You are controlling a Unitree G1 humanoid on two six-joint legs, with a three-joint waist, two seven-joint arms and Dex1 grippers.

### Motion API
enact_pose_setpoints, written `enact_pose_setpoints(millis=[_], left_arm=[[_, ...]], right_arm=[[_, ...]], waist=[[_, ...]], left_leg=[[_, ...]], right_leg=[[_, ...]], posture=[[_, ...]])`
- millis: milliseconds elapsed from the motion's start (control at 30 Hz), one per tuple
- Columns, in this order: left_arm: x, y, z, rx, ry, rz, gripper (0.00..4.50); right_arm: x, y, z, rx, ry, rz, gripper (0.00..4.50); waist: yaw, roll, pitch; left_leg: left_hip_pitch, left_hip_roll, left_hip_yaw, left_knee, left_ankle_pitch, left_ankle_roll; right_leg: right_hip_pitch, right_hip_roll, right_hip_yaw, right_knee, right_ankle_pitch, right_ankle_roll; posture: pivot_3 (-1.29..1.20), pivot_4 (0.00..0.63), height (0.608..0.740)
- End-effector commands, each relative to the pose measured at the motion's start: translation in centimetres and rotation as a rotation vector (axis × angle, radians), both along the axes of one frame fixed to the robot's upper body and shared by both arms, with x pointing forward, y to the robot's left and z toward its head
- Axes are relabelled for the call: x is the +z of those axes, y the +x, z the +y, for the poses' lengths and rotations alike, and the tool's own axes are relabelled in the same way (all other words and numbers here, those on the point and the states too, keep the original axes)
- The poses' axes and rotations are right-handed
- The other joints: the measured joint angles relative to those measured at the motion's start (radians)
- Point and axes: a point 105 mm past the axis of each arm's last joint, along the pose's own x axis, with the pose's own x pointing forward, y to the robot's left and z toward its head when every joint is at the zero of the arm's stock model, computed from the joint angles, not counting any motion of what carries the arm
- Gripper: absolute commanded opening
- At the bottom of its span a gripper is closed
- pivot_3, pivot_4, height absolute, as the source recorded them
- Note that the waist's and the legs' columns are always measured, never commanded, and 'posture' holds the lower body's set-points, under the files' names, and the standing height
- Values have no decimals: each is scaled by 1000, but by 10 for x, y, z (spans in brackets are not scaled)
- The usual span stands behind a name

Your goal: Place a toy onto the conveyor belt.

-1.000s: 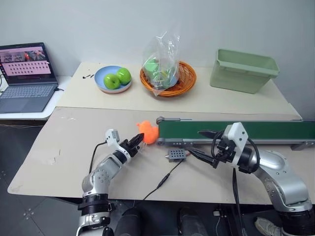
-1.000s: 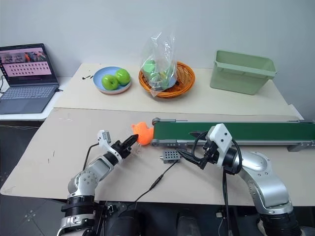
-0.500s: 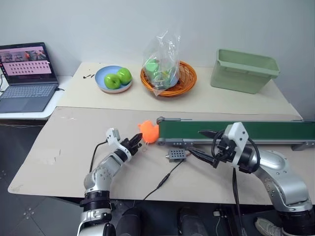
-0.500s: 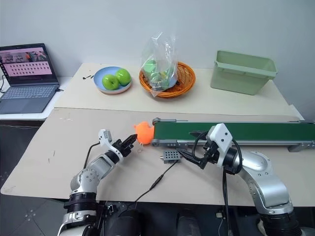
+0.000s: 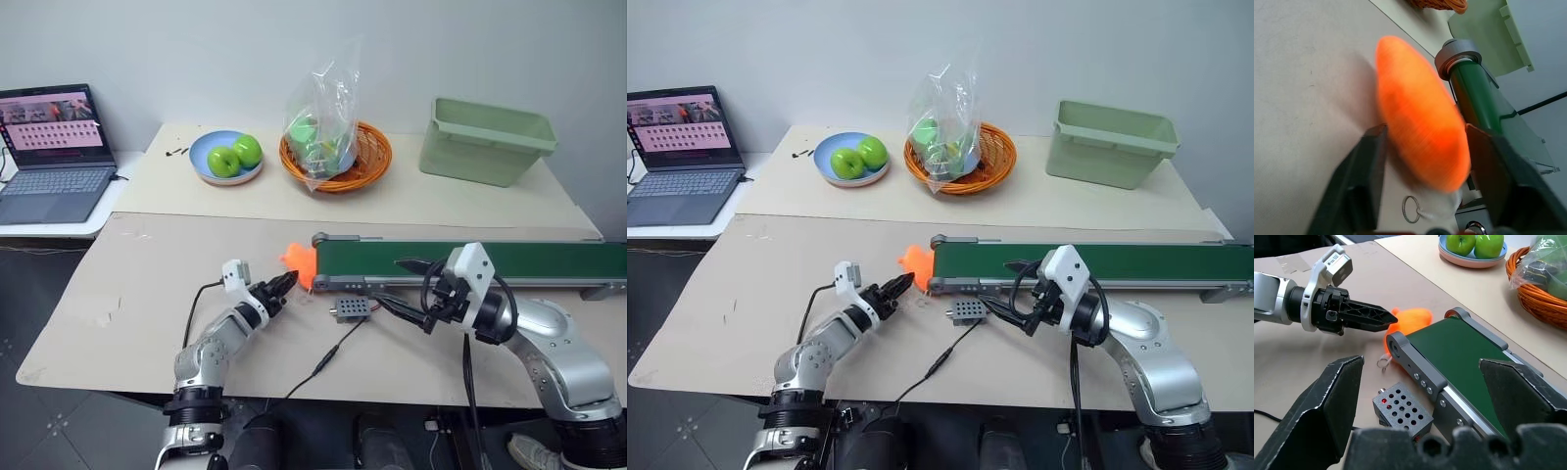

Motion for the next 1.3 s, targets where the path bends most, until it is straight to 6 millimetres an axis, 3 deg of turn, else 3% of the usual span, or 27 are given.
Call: enact_pose_setpoints(millis=[33,67,100,500,767,800,933,1033,1133,1233,1300], left_arm=[[9,8,-4,8,-6,-37,3971],[8,9,-6,9,-6,-35,4378],[7,11,-8,8,-6,-33,4444],[12,32,-49,-70,-70,-18,4444],[16,28,-47,-68,-90,-40,4444],[16,28,-45,-64,-93,-37,3927],[14,25,-40,-55,-100,-29,2975],[13,23,-39,-55,-106,-22,1796],[13,23,-39,-58,-109,-18,1796],[13,22,-40,-64,-116,-18,1175],[13,22,-40,-62,-115,-17,457]], right_arm=[[15,1,-1,5,0,-67,4500],[15,1,-1,4,-1,-68,4500],[15,1,-1,3,-1,-68,4500],[17,0,-3,0,-1,-75,4500],[16,0,-3,-6,-3,-71,4500],[16,0,-3,-5,-2,-70,4500],[15,0,-3,-4,-3,-69,4500],[16,1,-3,0,-3,-69,4500],[16,1,-2,3,-2,-70,4500],[17,1,-2,8,-1,-73,4500],[17,1,-2,8,-1,-73,4500]], waist=[[1,0,0],[1,0,0],[1,0,0],[2,-1,0],[0,-1,0],[1,-1,0],[1,-1,0],[1,-1,0],[2,-1,0],[2,-1,0],[2,-1,0]], left_leg=[[0,0,0,0,0,0],[0,0,0,0,0,0],[0,0,0,0,0,0],[-1,0,-1,0,0,0],[-1,0,-1,0,0,0],[-1,0,-1,0,0,0],[-1,0,-1,0,0,0],[-1,0,-1,0,0,0],[-1,0,-1,0,0,0],[-1,0,-1,0,0,0],[-1,0,-1,0,0,0]], right_leg=[[0,0,0,0,0,0],[0,0,0,0,0,0],[0,0,0,0,0,0],[0,0,-1,-1,0,0],[0,0,-1,-1,0,0],[0,0,-1,-1,0,0],[0,0,-1,-1,0,0],[0,0,-1,-1,0,0],[0,0,-1,-1,0,0],[0,0,-1,-1,0,0],[0,0,-1,-1,0,0]], posture=[[0,150,715],[0,150,715],[0,150,715],[0,150,715],[0,150,715],[0,150,715],[0,150,715],[0,150,715],[0,150,715],[0,150,715],[0,150,715]])
